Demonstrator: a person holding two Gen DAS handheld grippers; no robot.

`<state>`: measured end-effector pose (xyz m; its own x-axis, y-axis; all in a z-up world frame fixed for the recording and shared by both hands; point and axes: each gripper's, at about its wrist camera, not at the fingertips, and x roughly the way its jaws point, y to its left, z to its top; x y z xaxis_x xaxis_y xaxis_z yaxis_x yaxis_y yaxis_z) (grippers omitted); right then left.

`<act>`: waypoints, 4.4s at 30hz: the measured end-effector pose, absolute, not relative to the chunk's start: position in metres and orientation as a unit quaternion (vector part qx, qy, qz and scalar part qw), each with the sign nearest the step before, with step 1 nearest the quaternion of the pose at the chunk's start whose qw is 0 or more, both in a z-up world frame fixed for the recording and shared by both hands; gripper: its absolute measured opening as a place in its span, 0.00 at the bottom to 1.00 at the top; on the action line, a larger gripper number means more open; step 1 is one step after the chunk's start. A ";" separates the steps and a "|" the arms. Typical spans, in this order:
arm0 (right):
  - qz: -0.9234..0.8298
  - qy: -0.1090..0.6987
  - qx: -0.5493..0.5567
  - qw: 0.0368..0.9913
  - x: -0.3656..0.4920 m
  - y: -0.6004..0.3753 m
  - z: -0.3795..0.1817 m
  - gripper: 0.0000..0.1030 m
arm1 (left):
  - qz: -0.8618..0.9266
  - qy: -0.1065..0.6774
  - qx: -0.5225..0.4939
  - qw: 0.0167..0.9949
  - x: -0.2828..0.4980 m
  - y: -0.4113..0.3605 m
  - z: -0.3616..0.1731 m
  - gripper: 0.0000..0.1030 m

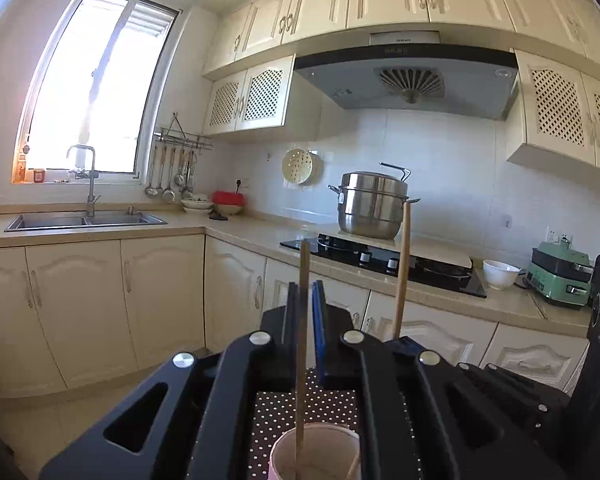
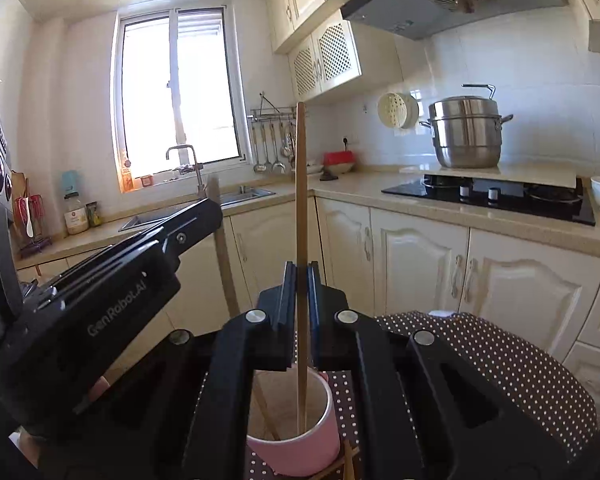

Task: Organize utensils
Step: 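Open both tools to release the chopsticks into the cup and withdraw, then close the left tool on a chopstick while the right tool grasps another, then carry both chopsticks up and lower them into the pink cup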

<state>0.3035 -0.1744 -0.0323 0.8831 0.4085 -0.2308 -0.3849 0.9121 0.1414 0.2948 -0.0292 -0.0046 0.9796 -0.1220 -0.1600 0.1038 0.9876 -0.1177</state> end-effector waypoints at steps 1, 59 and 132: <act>0.201 0.131 0.046 0.970 0.301 -0.175 -0.033 0.07 | -0.056 0.089 -0.052 0.993 0.294 -0.029 -0.005 0.32; 0.061 0.344 0.050 0.936 0.061 -0.309 -0.125 0.45 | -0.302 0.481 0.183 0.803 0.114 -0.162 -0.175 0.05; 0.230 0.316 0.023 0.920 0.266 -0.238 -0.052 0.07 | -0.170 0.217 -0.182 0.944 0.229 0.015 -0.076 0.05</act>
<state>0.2664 -0.2377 -0.0515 0.6946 0.4385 -0.5703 -0.4091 0.8929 0.1882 0.2292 0.0152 -0.0764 0.8477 -0.4002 -0.3483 0.2416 0.8756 -0.4182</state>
